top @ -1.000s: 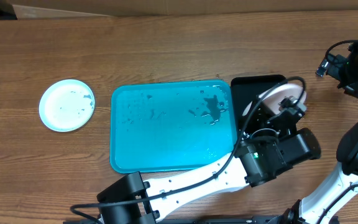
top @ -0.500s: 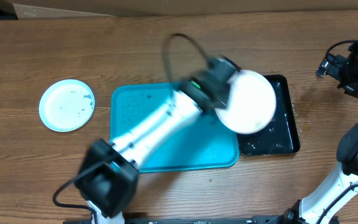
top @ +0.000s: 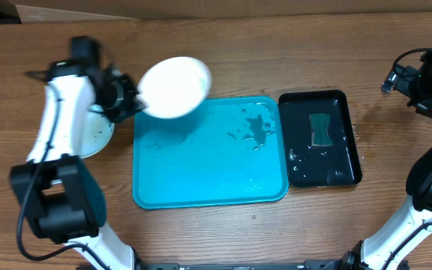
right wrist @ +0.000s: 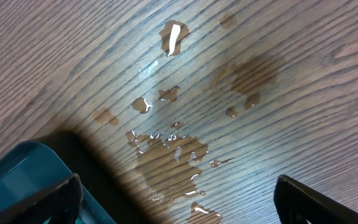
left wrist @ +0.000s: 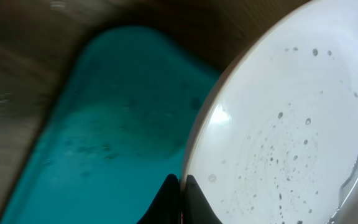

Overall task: Clean dirty plates on tray and stack at the side
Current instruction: 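Carry the plate left and stack it on the plate pile, then open left gripper and raise it off the stacked plates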

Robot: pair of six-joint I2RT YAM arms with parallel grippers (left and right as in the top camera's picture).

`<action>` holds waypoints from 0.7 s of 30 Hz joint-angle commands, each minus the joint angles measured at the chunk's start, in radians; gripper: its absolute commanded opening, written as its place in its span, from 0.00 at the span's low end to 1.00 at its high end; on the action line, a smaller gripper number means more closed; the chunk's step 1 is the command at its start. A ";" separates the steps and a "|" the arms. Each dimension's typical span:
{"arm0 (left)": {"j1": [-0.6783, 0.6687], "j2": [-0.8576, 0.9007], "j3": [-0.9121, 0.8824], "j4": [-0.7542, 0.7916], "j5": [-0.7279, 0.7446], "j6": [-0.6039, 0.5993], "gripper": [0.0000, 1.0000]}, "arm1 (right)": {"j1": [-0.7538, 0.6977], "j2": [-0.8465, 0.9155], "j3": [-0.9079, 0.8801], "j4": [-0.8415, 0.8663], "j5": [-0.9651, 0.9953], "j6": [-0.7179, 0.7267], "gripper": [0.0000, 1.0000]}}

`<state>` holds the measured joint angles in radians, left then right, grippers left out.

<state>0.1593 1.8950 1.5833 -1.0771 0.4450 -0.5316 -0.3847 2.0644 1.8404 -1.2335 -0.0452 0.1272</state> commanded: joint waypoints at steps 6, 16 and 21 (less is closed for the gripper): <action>0.299 -0.003 0.013 -0.089 -0.153 0.023 0.04 | 0.001 -0.026 0.011 0.002 0.000 0.004 1.00; 0.425 -0.003 0.007 -0.089 -0.489 0.002 0.04 | 0.001 -0.026 0.011 0.002 0.000 0.004 1.00; 0.423 -0.003 0.007 -0.074 -0.531 -0.008 0.04 | 0.001 -0.026 0.011 0.002 0.000 0.004 1.00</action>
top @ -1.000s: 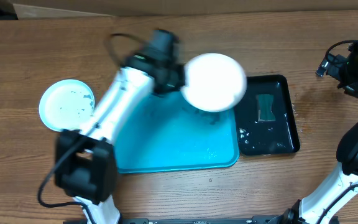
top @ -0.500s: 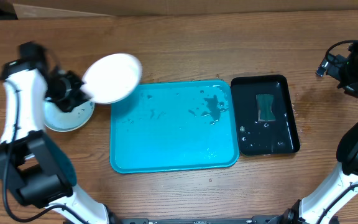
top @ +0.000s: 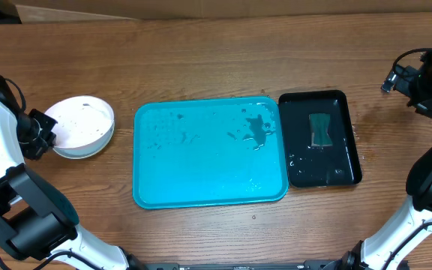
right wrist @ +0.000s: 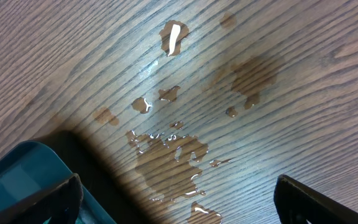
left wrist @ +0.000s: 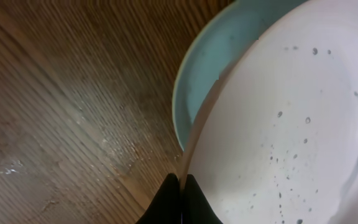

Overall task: Clean dirty plates on tray and stack at the side
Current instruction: 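Open left gripper and raise it off the stacked plates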

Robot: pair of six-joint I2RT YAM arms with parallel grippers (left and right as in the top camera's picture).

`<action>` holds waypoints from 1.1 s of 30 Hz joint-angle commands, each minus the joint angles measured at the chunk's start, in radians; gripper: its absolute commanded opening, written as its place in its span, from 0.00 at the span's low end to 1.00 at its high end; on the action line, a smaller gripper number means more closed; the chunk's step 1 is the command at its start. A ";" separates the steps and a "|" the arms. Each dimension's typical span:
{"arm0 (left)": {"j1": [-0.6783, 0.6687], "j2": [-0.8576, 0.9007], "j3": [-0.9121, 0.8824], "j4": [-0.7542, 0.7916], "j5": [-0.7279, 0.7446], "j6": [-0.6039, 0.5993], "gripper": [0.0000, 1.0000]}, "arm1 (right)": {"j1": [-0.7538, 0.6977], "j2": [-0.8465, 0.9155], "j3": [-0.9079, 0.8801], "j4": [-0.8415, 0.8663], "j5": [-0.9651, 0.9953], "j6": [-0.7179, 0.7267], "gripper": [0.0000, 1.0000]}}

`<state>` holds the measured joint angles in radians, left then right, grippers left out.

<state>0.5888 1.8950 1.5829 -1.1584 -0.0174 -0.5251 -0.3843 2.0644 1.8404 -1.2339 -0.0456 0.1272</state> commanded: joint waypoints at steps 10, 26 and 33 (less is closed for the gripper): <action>-0.007 -0.002 -0.020 0.074 -0.060 -0.014 0.04 | 0.001 -0.026 0.011 0.003 0.000 0.004 1.00; -0.008 -0.002 -0.071 0.127 -0.022 -0.013 0.13 | 0.001 -0.026 0.011 0.003 0.000 0.004 1.00; -0.008 -0.002 -0.071 0.127 -0.014 0.002 0.23 | 0.001 -0.026 0.011 0.003 0.000 0.004 1.00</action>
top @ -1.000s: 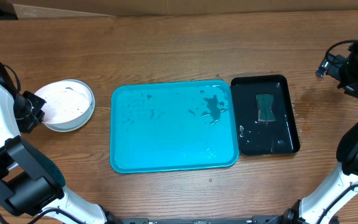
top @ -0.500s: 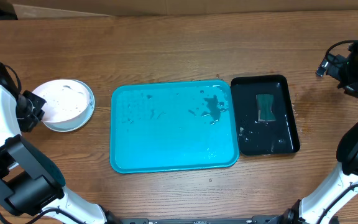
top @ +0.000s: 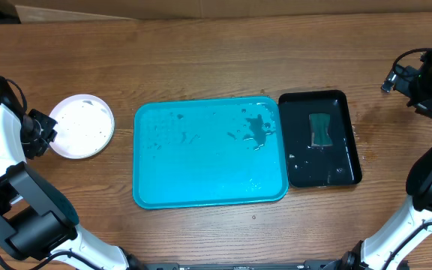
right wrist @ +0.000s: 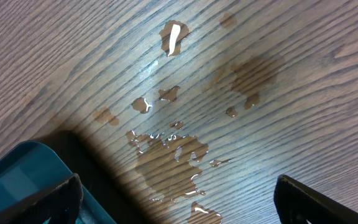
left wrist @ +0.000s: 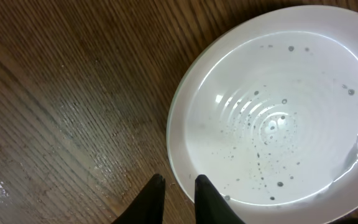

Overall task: Clean dirty plates on tray and stack at the side
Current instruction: 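Open left gripper and raise it off the stacked plates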

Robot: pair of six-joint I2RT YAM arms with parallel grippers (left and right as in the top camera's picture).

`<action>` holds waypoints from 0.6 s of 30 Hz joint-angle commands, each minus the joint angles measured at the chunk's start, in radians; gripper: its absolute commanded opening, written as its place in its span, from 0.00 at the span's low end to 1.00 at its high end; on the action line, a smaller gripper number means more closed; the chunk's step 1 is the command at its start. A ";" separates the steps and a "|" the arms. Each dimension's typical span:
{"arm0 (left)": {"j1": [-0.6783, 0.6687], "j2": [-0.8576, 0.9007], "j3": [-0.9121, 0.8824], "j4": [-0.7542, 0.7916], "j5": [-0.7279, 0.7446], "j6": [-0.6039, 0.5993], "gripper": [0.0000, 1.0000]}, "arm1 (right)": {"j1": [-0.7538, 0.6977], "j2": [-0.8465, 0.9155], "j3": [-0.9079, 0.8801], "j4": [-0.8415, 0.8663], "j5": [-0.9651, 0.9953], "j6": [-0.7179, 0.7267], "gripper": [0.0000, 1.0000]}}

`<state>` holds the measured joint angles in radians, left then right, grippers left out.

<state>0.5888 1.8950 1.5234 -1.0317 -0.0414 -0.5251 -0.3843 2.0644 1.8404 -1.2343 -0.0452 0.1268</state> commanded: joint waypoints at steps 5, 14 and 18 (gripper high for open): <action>-0.017 -0.002 -0.012 0.001 0.045 0.039 0.50 | 0.001 -0.026 0.011 0.003 0.000 0.004 1.00; -0.077 -0.002 -0.012 0.025 0.143 0.203 1.00 | 0.001 -0.026 0.011 0.003 0.000 0.004 1.00; -0.113 -0.002 -0.012 0.035 0.166 0.227 1.00 | 0.001 -0.026 0.011 0.003 0.000 0.004 1.00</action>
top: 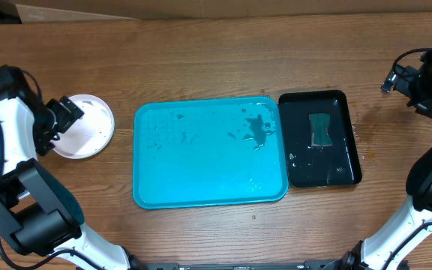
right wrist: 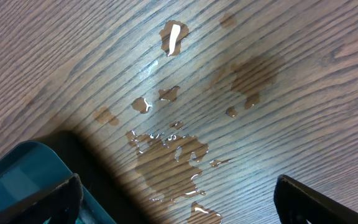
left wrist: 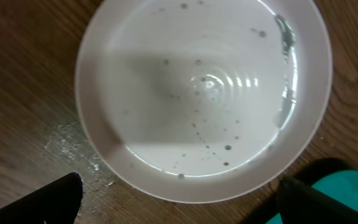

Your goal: Clean dirty plates on tray and stack at the side

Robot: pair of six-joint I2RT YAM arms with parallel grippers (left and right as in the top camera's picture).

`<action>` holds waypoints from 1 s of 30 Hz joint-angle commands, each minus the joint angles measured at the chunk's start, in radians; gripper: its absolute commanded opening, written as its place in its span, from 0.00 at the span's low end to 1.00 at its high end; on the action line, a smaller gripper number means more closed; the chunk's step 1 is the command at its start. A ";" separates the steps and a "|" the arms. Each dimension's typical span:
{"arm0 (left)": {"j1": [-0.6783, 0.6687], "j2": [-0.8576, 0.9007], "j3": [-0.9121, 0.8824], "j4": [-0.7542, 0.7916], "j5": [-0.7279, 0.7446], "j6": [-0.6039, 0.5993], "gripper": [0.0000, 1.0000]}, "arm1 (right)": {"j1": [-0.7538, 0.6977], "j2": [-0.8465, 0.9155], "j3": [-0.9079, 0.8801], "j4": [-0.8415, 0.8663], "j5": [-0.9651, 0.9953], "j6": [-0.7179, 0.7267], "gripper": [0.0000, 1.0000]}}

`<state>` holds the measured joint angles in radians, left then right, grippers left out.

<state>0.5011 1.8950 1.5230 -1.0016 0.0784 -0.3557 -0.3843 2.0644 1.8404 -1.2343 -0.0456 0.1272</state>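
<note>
A white plate (top: 87, 126) speckled with water drops lies flat on the wood at the left of the teal tray (top: 208, 180). It fills the left wrist view, where the plate (left wrist: 204, 93) sits just beyond my left gripper (left wrist: 179, 202). That gripper (top: 60, 114) is wide open over the plate's left edge and holds nothing. The tray holds only water. Far off at the right edge, my right gripper (top: 420, 88) hangs open over wet wood (right wrist: 173, 149).
A black basin (top: 347, 169) with a green sponge (top: 320, 130) and some water stands against the tray's right side. Its dark corner (right wrist: 11, 168) shows in the right wrist view. Puddles lie on the wood to the right of the basin.
My left gripper's fingers, a narrow gap apart at the plate's rim, now stand wide open. The gripper has shifted from left of the plate to over its left edge. The plate rests unmoved.
First my left gripper held the white plate, shut on its rim, above the tray's upper left corner. Then it held it tilted onto a pale blue plate left of the tray. Later the plate lay flat, released, and now the gripper is wide open. The right arm stayed still.
</note>
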 commanded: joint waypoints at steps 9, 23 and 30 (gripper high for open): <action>-0.084 -0.002 -0.011 0.008 0.045 0.045 1.00 | 0.001 -0.026 0.011 0.003 0.000 0.004 1.00; -0.083 -0.002 -0.011 0.008 0.045 0.045 1.00 | 0.001 -0.026 0.011 0.003 0.000 0.004 1.00; -0.084 -0.002 -0.011 0.008 0.045 0.045 1.00 | 0.015 -0.031 0.011 0.003 0.000 0.004 1.00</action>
<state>0.4187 1.8950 1.5227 -0.9974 0.1165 -0.3325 -0.3832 2.0644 1.8404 -1.2343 -0.0456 0.1268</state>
